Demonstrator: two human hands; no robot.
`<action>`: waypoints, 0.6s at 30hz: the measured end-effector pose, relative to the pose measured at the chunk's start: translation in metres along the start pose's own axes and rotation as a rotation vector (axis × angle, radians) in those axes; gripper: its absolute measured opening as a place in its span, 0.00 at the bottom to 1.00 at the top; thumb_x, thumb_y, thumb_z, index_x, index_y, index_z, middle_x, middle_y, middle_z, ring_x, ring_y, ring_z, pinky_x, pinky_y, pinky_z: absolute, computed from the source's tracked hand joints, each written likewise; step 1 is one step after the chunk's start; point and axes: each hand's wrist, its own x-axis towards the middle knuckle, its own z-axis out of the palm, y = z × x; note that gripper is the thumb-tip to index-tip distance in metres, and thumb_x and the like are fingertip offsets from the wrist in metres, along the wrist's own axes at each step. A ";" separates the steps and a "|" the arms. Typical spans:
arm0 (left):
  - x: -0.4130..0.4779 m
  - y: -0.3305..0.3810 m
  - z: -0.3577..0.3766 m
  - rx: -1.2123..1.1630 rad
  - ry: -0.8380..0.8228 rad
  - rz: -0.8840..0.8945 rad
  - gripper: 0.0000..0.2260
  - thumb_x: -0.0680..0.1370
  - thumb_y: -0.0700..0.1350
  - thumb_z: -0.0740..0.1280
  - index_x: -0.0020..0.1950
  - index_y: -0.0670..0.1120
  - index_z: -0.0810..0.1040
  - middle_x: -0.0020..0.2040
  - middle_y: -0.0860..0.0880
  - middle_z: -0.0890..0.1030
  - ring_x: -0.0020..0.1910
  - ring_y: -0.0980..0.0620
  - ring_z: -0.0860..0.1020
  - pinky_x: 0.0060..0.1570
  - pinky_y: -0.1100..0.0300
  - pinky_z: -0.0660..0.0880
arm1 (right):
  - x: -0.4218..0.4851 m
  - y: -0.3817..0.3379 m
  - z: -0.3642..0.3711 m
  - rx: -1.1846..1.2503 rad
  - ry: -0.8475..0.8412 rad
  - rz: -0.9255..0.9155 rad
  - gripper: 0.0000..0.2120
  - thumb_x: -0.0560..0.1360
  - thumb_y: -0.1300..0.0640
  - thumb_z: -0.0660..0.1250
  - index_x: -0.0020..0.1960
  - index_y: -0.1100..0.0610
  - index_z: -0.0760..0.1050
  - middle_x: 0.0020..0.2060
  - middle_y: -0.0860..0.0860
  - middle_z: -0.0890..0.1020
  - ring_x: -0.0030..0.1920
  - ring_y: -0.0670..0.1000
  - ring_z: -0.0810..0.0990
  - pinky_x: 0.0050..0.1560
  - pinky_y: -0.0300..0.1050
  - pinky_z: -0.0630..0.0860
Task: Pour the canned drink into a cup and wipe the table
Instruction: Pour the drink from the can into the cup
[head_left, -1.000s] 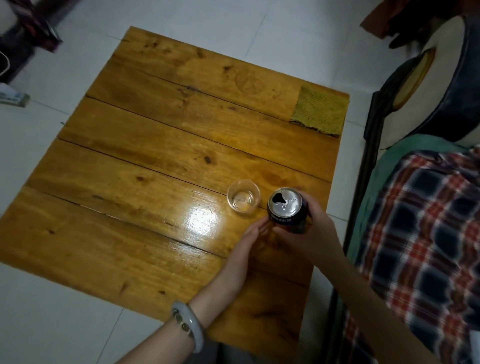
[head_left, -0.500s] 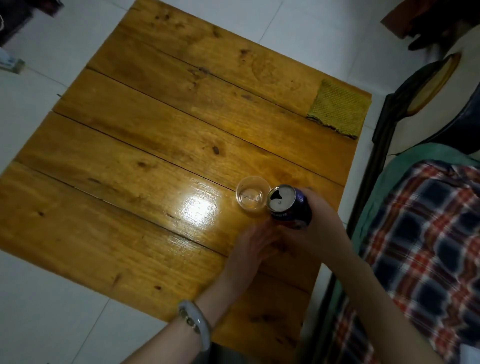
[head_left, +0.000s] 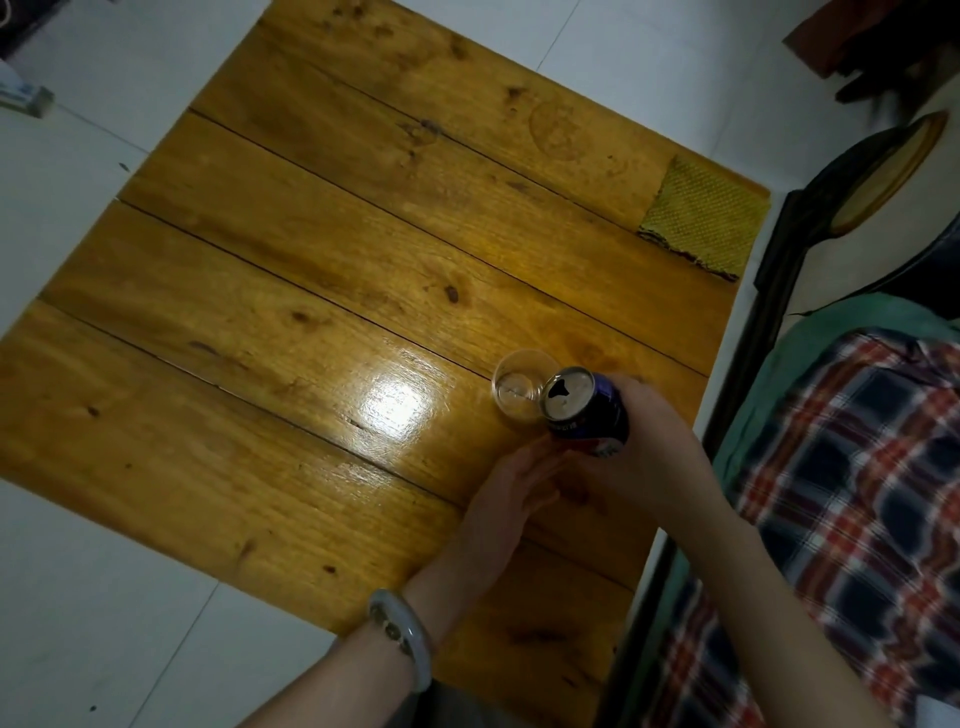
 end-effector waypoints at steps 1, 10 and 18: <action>0.000 0.000 0.001 0.008 -0.004 -0.001 0.17 0.77 0.52 0.53 0.62 0.52 0.73 0.58 0.55 0.80 0.63 0.56 0.74 0.58 0.58 0.70 | 0.000 0.000 0.000 -0.009 0.002 0.000 0.34 0.61 0.41 0.71 0.64 0.49 0.67 0.55 0.46 0.75 0.55 0.47 0.73 0.53 0.46 0.75; 0.002 0.001 0.002 -0.046 -0.006 -0.023 0.16 0.82 0.47 0.49 0.60 0.52 0.75 0.57 0.55 0.81 0.62 0.56 0.75 0.54 0.60 0.71 | -0.005 -0.009 -0.008 -0.091 0.044 -0.035 0.35 0.63 0.47 0.75 0.66 0.53 0.67 0.56 0.50 0.76 0.55 0.50 0.74 0.53 0.45 0.73; -0.002 0.003 0.001 -0.060 -0.021 -0.026 0.17 0.81 0.46 0.49 0.60 0.48 0.75 0.57 0.51 0.81 0.59 0.56 0.77 0.54 0.59 0.73 | -0.009 -0.012 -0.010 -0.121 0.040 -0.004 0.35 0.63 0.45 0.74 0.66 0.51 0.66 0.55 0.49 0.75 0.53 0.50 0.74 0.53 0.48 0.74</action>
